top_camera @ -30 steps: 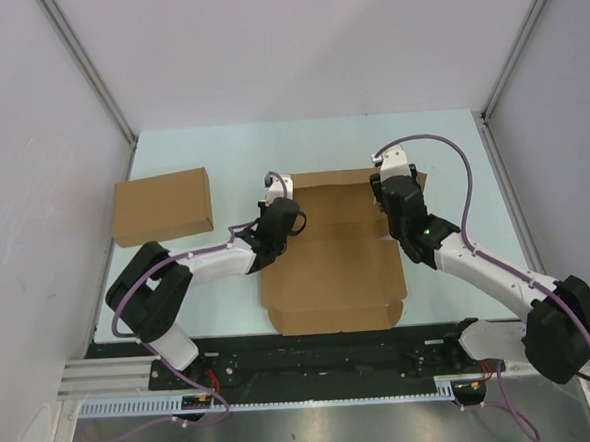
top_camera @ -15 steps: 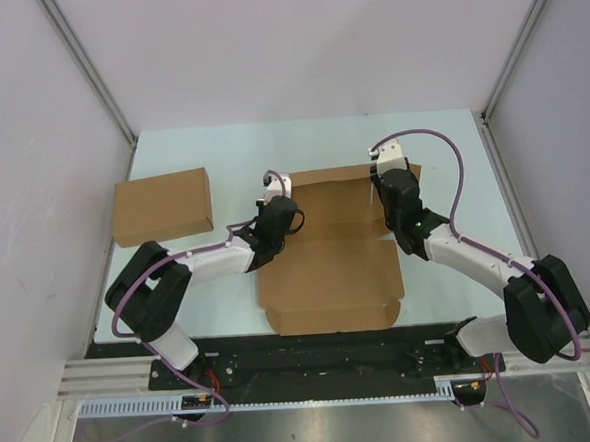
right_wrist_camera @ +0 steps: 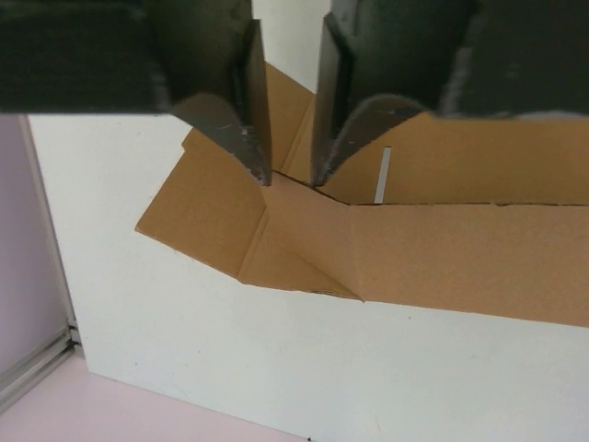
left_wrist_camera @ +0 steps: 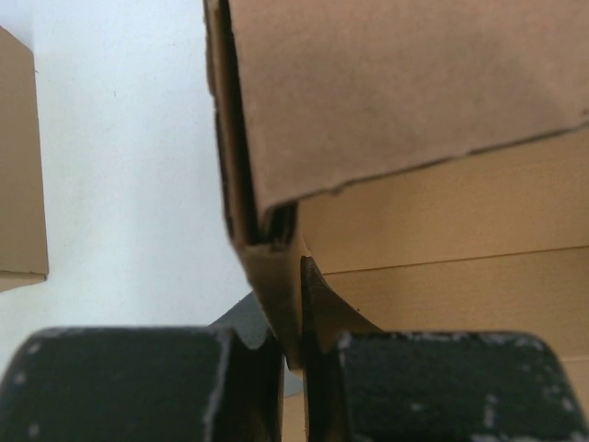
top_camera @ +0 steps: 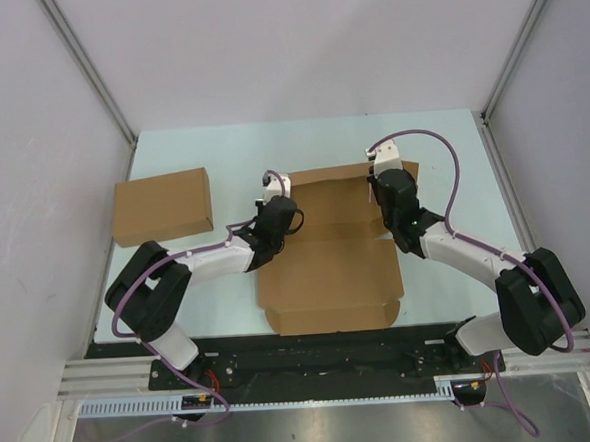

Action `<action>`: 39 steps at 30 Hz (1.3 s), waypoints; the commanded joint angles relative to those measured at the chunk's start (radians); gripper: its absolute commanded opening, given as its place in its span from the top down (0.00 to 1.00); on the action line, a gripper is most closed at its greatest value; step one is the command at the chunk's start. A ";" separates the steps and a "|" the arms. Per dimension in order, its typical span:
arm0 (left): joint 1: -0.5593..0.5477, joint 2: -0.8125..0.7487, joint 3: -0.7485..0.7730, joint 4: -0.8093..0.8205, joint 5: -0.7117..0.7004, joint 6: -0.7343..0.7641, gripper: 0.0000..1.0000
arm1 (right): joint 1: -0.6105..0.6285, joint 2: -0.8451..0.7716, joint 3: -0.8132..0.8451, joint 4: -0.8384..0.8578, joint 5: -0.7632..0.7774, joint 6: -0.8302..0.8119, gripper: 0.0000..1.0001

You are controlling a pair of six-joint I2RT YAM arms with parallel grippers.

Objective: Fold the paper box

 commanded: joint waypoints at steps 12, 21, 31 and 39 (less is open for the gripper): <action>-0.001 -0.042 0.004 -0.025 0.005 0.054 1.00 | -0.012 -0.011 0.017 0.009 -0.048 0.054 0.80; -0.001 -0.043 0.004 -0.027 0.005 0.033 1.00 | -0.024 -0.037 0.028 -0.099 -0.092 0.249 0.97; -0.001 -0.035 -0.004 -0.027 0.014 -0.001 1.00 | -0.056 -0.065 0.016 -0.179 -0.246 0.660 0.99; -0.001 -0.038 -0.007 -0.028 0.009 -0.004 1.00 | -0.056 -0.063 0.004 -0.159 -0.307 0.771 0.99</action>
